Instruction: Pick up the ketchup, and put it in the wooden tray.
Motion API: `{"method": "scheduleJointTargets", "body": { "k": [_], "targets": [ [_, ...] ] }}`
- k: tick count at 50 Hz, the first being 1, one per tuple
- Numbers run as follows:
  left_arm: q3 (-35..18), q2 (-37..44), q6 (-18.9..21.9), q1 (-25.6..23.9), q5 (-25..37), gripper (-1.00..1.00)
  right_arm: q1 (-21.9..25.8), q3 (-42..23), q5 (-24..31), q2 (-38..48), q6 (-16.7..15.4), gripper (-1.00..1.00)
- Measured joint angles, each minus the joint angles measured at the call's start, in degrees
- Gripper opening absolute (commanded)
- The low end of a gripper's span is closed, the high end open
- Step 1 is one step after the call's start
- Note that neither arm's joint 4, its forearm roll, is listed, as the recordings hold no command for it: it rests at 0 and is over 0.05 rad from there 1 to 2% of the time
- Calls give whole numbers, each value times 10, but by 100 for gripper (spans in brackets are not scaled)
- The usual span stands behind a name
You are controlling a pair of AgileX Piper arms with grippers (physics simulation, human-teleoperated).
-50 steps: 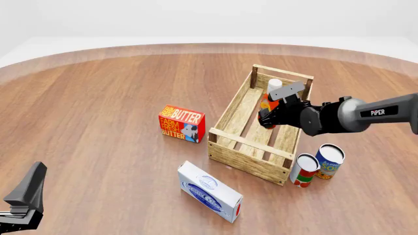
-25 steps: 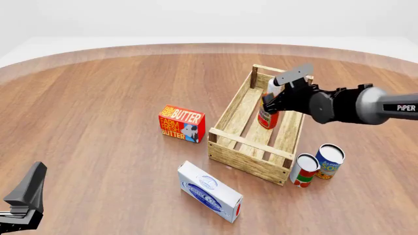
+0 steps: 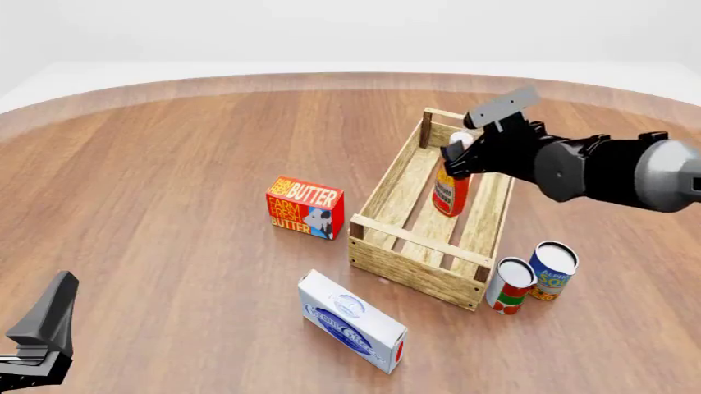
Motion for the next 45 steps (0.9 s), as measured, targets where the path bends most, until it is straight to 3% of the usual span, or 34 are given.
{"method": "scheduleJointTargets", "body": {
  "k": [20,45],
  "targets": [
    [0,0,0,0,0,100,15,95,-17,-102,-11,100],
    [0,0,0,0,0,100,2,225,-22,-249,3,100]
  ]
}}
